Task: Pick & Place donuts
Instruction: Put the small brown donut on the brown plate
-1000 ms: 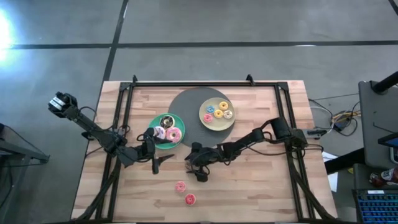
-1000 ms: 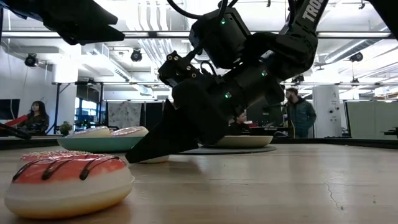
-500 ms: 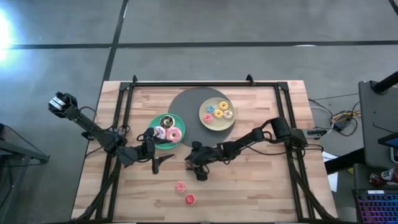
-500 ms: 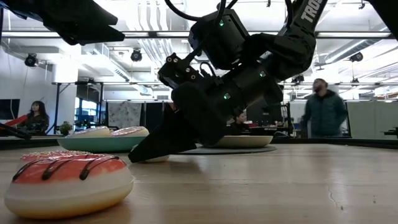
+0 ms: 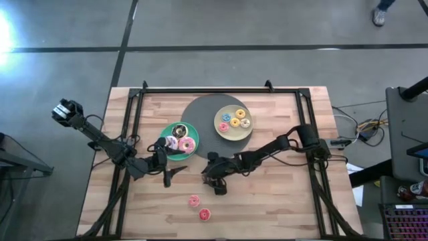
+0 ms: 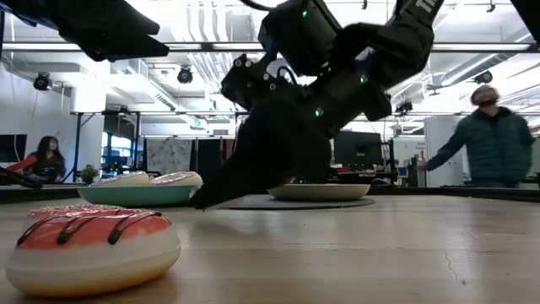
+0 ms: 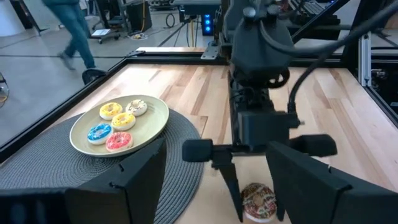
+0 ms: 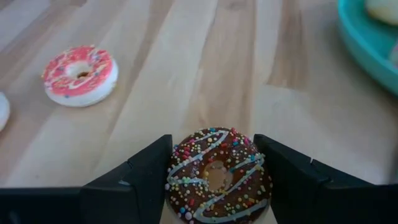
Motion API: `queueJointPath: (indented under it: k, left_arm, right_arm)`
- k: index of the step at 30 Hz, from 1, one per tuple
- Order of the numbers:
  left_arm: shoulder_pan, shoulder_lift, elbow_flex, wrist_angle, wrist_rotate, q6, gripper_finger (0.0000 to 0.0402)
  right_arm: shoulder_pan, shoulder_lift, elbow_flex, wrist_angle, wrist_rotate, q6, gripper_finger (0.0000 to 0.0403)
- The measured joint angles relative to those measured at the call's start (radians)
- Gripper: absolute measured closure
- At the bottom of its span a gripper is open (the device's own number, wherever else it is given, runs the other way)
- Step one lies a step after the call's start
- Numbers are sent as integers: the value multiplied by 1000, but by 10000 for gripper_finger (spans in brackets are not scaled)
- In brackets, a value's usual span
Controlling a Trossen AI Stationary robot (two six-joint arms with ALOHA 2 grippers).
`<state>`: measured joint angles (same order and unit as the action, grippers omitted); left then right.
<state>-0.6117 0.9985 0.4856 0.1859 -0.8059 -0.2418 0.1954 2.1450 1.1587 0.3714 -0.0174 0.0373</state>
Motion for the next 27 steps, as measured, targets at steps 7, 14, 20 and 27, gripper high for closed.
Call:
queueJointPath:
  k: [7, 14, 20, 27]
  left_arm:
    - [0, 0, 0, -2, 0, 4, 149]
    - [0, 0, 0, -5, 0, 4, 149]
    - [0, 0, 0, -10, 0, 5, 149]
    - [1, 0, 0, -9, 0, 7, 149]
  right_arm:
    - [-16, -69, -4, -62, 10, -39, 188]
    - [-65, -175, -5, -207, 21, -85, 188]
    - [-133, -283, -53, -291, 47, -101, 188]
    - [-236, -438, -220, -285, 47, -90, 188]
